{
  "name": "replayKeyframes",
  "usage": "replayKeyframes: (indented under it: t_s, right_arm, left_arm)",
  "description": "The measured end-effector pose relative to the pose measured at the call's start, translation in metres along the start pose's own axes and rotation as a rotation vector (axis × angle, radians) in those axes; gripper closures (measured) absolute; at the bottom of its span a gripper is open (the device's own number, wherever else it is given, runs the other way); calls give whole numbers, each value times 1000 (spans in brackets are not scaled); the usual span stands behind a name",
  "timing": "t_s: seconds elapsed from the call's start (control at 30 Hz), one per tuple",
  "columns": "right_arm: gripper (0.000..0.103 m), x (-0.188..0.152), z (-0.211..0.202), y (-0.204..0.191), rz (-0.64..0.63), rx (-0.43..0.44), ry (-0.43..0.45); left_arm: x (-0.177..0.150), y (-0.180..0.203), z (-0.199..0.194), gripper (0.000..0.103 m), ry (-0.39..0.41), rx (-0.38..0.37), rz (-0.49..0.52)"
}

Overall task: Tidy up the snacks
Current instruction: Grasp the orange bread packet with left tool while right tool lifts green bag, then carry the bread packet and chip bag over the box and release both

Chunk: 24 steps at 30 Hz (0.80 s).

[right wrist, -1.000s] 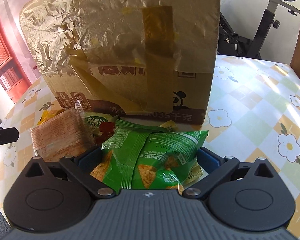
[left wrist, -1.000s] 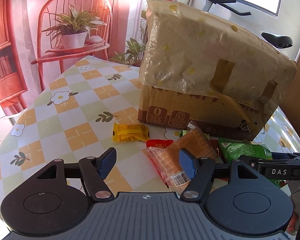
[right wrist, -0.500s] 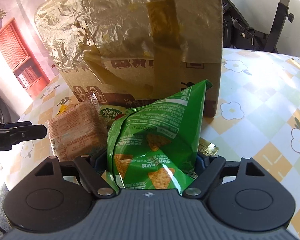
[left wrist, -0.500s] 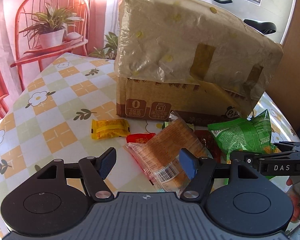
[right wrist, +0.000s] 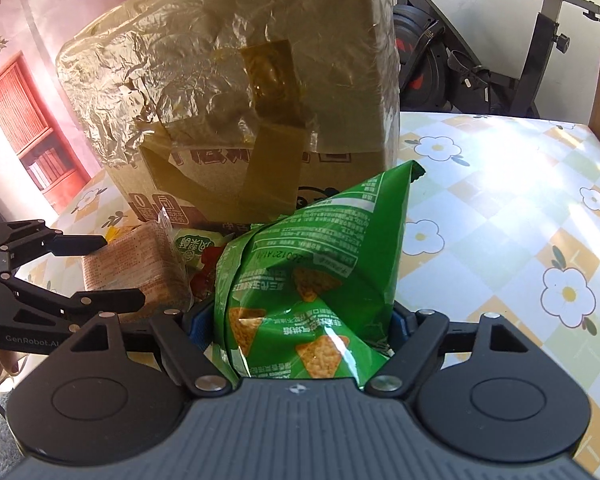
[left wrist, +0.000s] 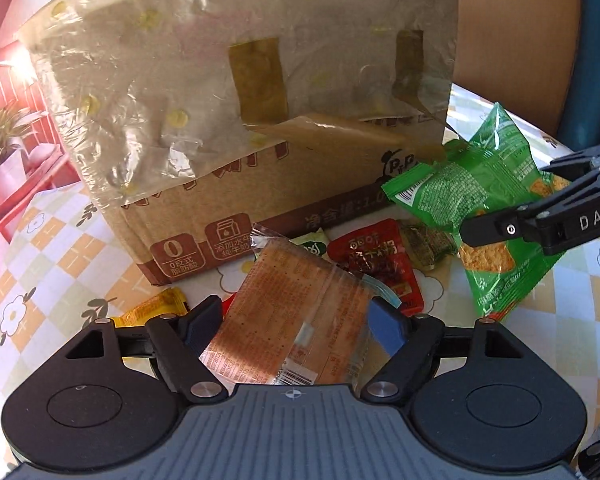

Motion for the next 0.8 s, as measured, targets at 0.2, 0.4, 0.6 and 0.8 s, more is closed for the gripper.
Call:
replayKeyframes:
  t_s: [0.2,0.4,0.6,0.8]
  right_arm:
    - [22,-1,2,-2,0,-3,-2]
    - [22,-4,0,-3,-4,-13,8]
    - [22,-5,-12,0,4,-21,39]
    - [22,-7,-34,0,2,-18,97]
  left_arm:
    - [-8,4,12,16,-41,32,42]
    - [-9,-6,25,25,-56,63,-24]
    - [-12,-16,-5,29,37,38,-159]
    - [-14,-21,-56,29,155,82,-249]
Point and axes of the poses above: each gripper's, at about its wrist camera, not at the fingertips, and z roughly the way its jaws point, y to its right, x to its top, the point moved 5 cm from there along z, roughly the way its jaws point, and after that the axes turned 14 degrees about -x, right-handed, at the moved point
